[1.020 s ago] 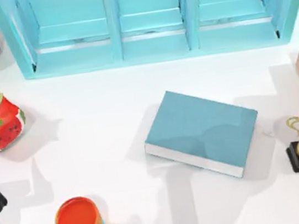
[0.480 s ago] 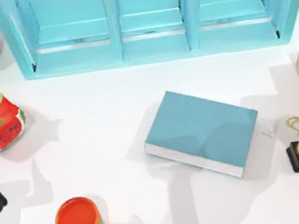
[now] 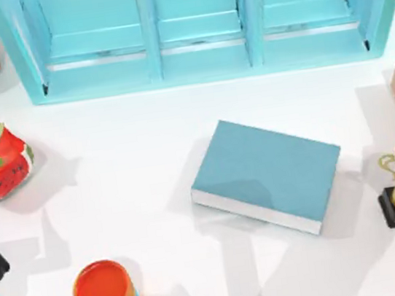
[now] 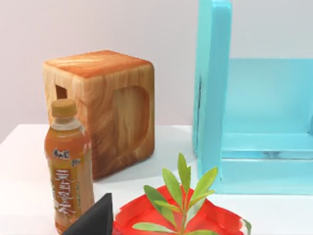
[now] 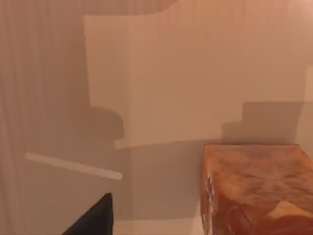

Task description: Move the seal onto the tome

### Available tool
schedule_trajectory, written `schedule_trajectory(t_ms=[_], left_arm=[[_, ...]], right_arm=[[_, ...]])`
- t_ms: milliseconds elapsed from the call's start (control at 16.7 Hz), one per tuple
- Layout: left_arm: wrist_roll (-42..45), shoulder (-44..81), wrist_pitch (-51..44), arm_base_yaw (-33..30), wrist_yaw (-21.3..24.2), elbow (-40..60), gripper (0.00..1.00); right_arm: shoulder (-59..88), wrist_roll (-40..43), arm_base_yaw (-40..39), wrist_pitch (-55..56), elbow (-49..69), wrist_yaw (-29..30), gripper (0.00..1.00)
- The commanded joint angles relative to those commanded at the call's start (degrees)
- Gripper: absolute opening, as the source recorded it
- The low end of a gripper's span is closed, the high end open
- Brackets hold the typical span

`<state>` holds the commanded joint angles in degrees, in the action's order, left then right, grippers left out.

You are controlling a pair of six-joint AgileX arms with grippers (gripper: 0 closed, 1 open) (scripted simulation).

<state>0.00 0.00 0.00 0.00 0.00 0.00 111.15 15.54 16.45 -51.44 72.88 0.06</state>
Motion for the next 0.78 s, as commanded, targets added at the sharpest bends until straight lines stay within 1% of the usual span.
schedule_trajectory(t_ms=[120,360,780], left_arm=[[0.0,0.0,0.0,0.0,0.0,0.0,1.0],[0.0,0.0,0.0,0.0,0.0,0.0,1.0],[0.0,0.0,0.0,0.0,0.0,0.0,1.0]], right_arm=[[0.8,-0.01,0.0,2.03,-1.26,0.0,1.0],[0.85,-0.01,0.0,2.17,-1.34,0.0,1.0],[0.85,-0.01,0.0,2.17,-1.34,0.0,0.47]])
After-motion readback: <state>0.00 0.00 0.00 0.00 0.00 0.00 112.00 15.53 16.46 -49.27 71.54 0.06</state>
